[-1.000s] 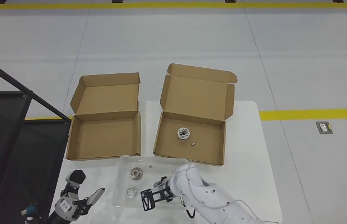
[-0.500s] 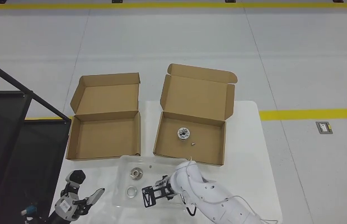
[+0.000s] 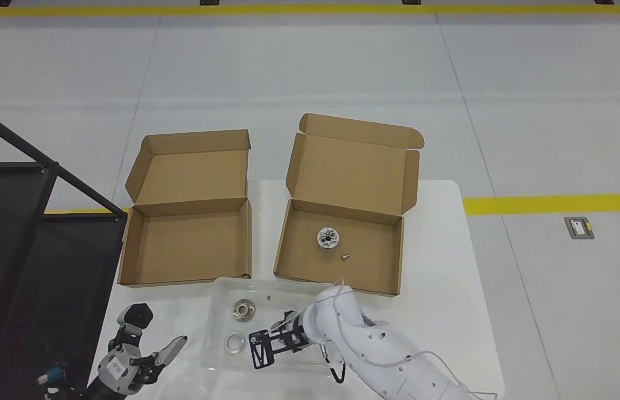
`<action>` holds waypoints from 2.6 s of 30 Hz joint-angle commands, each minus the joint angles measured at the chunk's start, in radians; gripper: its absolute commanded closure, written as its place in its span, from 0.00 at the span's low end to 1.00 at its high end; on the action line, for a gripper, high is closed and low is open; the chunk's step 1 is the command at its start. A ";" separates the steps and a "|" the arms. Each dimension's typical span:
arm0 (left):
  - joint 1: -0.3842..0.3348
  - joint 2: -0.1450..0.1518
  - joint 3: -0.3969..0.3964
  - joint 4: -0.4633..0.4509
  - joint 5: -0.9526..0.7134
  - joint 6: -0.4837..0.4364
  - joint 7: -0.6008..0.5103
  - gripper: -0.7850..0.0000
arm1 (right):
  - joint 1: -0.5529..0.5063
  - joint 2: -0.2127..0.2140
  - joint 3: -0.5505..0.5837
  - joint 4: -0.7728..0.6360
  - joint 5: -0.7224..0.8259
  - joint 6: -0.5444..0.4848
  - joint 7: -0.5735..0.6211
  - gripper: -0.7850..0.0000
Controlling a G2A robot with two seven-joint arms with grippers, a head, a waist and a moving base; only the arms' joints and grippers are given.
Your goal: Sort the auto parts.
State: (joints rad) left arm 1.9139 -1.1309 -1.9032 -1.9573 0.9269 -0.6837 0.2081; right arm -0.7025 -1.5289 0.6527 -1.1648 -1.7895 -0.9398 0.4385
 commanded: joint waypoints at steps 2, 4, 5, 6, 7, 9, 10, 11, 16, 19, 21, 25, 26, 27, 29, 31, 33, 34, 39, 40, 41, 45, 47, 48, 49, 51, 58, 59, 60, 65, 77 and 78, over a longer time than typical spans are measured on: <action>0.000 0.000 0.000 0.000 0.000 0.000 0.000 0.00 | -0.043 0.033 0.034 -0.105 -0.072 0.015 -0.098 1.00; 0.000 0.000 0.000 0.000 0.000 0.000 0.000 0.00 | -0.087 0.061 0.073 -0.189 -0.125 0.052 -0.195 1.00; 0.000 0.000 0.000 0.000 0.000 0.000 0.000 0.00 | -0.115 0.077 0.094 -0.229 -0.160 0.071 -0.250 1.00; 0.000 0.000 0.000 0.000 0.000 0.000 0.000 0.00 | -0.142 0.094 0.118 -0.269 -0.200 0.092 -0.307 1.00; 0.000 0.000 0.000 0.000 0.000 0.000 0.000 0.00 | -0.178 0.111 0.148 -0.305 -0.235 0.135 -0.367 1.00; 0.000 0.000 0.000 0.000 0.000 0.000 0.000 0.00 | -0.246 0.145 0.201 -0.369 -0.308 0.191 -0.502 1.00; 0.000 0.000 0.000 0.000 0.000 0.000 0.000 0.00 | -0.280 0.160 0.229 -0.383 -0.343 0.217 -0.548 1.00; 0.000 0.000 0.000 0.000 0.000 0.000 0.000 0.00 | -0.280 0.160 0.229 -0.383 -0.343 0.217 -0.548 1.00; 0.000 0.000 0.000 0.000 0.000 0.000 0.000 0.00 | -0.280 0.160 0.229 -0.383 -0.343 0.217 -0.548 1.00; 0.000 0.000 0.000 0.000 0.000 0.000 0.000 0.00 | -0.280 0.160 0.229 -0.383 -0.343 0.217 -0.548 1.00; 0.000 0.000 0.000 0.000 0.000 0.000 0.000 0.00 | -0.290 0.160 0.235 -0.385 -0.331 0.250 -0.545 1.00; 0.000 0.000 0.000 0.000 0.000 0.000 0.000 0.00 | -0.324 0.166 0.298 -0.388 -0.241 0.368 -0.672 1.00; 0.000 0.000 0.000 0.000 0.000 0.000 0.000 0.00 | -0.336 0.172 0.322 -0.389 -0.224 0.391 -0.737 1.00; 0.000 0.000 0.000 0.000 0.000 0.000 0.000 0.00 | -0.350 0.178 0.341 -0.388 -0.211 0.397 -0.821 1.00; 0.000 0.000 0.000 0.000 0.000 0.000 0.000 0.00 | -0.369 0.194 0.386 -0.369 -0.204 0.399 -0.979 1.00; 0.000 0.000 0.000 0.000 0.000 0.000 0.000 0.00 | -0.385 0.207 0.422 -0.345 -0.208 0.412 -1.086 1.00; 0.000 0.000 0.000 0.000 0.000 0.000 0.000 0.00 | -0.391 0.216 0.450 -0.316 -0.207 0.416 -1.127 1.00; 0.000 0.000 0.000 0.000 0.000 0.000 0.000 0.00 | -0.394 0.218 0.465 -0.301 -0.205 0.435 -1.094 1.00; 0.000 0.000 0.000 0.000 0.000 0.000 0.000 0.00 | -0.389 0.200 0.483 -0.306 -0.113 0.530 -0.662 1.00; 0.000 0.000 0.000 0.000 0.000 0.000 0.000 0.00 | -0.378 0.198 0.489 -0.297 -0.100 0.535 -0.589 1.00; 0.000 0.000 0.000 0.000 0.000 0.000 0.000 0.00 | -0.366 0.195 0.493 -0.285 -0.079 0.529 -0.522 1.00; 0.000 0.000 0.000 0.000 0.000 0.000 0.000 0.00 | -0.311 0.188 0.512 -0.206 0.014 0.500 -0.398 1.00; 0.000 0.000 0.000 0.000 0.000 0.000 0.000 0.00 | -0.289 0.189 0.526 -0.146 0.035 0.491 -0.405 1.00; 0.000 0.000 0.000 0.000 0.000 0.000 0.000 0.00 | -0.282 0.189 0.526 -0.123 0.040 0.485 -0.412 1.00; 0.000 0.000 0.000 0.000 0.000 0.000 0.000 0.00 | -0.274 0.190 0.525 -0.102 0.044 0.476 -0.419 1.00; 0.000 0.000 0.000 0.000 0.000 0.000 0.000 0.00 | -0.253 0.191 0.528 -0.062 0.042 0.460 -0.421 1.00; 0.000 0.000 0.000 0.000 0.000 0.000 0.000 0.00 | -0.178 0.184 0.511 0.048 0.068 0.454 -0.361 1.00; 0.000 0.000 0.000 0.000 0.000 0.000 0.000 0.00 | -0.167 0.182 0.506 0.063 0.076 0.447 -0.358 1.00; 0.000 0.000 0.000 0.000 0.000 0.000 0.000 0.00 | -0.154 0.181 0.503 0.079 0.083 0.441 -0.357 1.00; 0.000 0.000 0.000 0.000 0.000 0.000 0.000 0.00 | -0.098 0.171 0.479 0.151 0.112 0.414 -0.325 1.00; 0.000 0.000 0.000 0.000 0.000 0.000 0.000 0.00 | -0.068 0.161 0.446 0.198 0.124 0.464 -0.356 0.65; 0.000 0.000 0.000 0.000 0.000 0.000 0.000 0.00 | -0.073 0.162 0.448 0.191 0.121 0.474 -0.364 0.65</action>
State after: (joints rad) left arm 1.9139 -1.1309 -1.9032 -1.9573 0.9269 -0.6837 0.2081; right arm -0.7702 -1.3680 1.0986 -0.9667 -1.6653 -0.4785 0.0840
